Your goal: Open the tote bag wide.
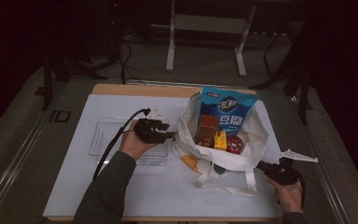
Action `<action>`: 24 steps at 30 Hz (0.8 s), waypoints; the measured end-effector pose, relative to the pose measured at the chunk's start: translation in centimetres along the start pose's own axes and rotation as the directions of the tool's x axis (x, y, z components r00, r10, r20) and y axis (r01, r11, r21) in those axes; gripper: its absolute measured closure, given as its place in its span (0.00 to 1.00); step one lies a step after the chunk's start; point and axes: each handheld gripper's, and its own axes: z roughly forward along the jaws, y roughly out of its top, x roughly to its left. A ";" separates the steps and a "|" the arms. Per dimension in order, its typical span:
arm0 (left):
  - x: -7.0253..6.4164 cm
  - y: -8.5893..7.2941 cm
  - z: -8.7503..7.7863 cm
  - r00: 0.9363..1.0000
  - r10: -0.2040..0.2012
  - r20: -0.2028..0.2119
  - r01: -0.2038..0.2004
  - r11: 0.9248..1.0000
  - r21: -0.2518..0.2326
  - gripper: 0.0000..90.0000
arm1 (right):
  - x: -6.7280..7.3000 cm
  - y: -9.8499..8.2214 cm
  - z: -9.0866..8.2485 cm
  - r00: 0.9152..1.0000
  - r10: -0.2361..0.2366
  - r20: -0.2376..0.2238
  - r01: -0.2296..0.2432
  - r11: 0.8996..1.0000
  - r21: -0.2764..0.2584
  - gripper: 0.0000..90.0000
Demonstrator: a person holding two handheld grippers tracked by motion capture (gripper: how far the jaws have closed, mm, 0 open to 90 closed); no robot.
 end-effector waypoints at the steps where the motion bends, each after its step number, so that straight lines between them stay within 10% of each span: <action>1: 0.0 0.1 -0.2 1.000 0.004 -0.001 -0.004 1.000 -0.008 0.67 | 0.0 0.0 0.0 1.000 0.000 0.000 0.000 1.000 0.000 0.98; 17: -0.9 4.3 -3.4 1.000 0.011 0.024 -0.006 0.979 -0.205 0.60 | 0.1 0.1 0.0 1.000 0.000 0.000 0.000 1.000 -0.002 0.98; 24: -0.7 5.1 -1.8 0.999 -0.017 0.032 0.023 0.982 -0.188 0.73 | 0.1 0.0 0.0 1.000 -0.006 0.001 0.006 1.000 0.002 0.98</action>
